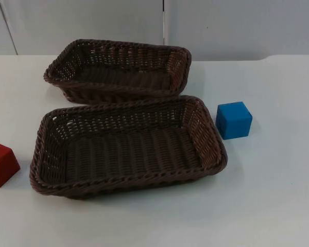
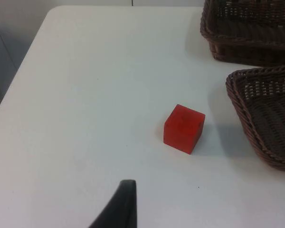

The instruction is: Pick up one cube with the left hand and place it into the upper basket. Pick up one cube with the right hand and place it into the lower basket.

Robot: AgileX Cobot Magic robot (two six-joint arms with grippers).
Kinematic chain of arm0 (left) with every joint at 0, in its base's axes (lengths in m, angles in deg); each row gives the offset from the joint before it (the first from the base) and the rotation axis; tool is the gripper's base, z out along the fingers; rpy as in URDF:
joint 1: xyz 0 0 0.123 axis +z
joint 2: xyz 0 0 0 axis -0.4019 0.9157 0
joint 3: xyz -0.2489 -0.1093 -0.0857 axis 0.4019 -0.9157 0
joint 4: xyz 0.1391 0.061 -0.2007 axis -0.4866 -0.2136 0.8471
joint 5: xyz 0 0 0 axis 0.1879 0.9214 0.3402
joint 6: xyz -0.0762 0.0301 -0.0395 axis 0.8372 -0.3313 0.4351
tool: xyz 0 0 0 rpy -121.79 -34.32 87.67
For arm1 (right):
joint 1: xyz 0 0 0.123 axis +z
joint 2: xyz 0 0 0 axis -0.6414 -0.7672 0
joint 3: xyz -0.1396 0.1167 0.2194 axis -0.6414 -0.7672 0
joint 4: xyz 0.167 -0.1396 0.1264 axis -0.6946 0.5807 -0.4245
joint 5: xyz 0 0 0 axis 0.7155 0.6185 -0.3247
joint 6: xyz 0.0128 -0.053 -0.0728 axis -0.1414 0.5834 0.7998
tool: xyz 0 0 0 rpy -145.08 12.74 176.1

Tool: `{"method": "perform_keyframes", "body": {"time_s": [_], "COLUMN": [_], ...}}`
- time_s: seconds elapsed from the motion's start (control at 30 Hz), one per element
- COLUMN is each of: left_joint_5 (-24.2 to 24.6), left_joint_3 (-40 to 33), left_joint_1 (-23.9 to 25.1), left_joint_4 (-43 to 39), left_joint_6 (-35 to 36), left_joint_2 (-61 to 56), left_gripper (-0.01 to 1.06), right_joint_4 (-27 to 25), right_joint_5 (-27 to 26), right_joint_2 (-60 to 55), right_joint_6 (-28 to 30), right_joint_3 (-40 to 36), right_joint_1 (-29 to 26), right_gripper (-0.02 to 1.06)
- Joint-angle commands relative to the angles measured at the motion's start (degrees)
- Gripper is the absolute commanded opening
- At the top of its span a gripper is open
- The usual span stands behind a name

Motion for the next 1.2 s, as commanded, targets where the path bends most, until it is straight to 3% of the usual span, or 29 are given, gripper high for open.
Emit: {"method": "perform_keyframes", "body": {"time_s": [0.0,1.17], "left_joint_5": [-0.36,-0.36], "left_joint_3": [-0.21,-0.21], "left_joint_1": [0.09,0.09], "left_joint_4": [-0.05,-0.03], "left_joint_6": [-0.10,-0.39], "left_joint_2": [-0.24,-0.24], "left_gripper": [1.05,1.05], "right_joint_4": [0.40,0.40], "right_joint_5": [-0.35,-0.26], "right_joint_2": [0.25,0.25], "right_joint_6": [1.24,2.34], "right_joint_3": [-0.43,-0.52], "right_joint_1": [-0.15,-0.15], "right_gripper": [1.05,1.05]}}
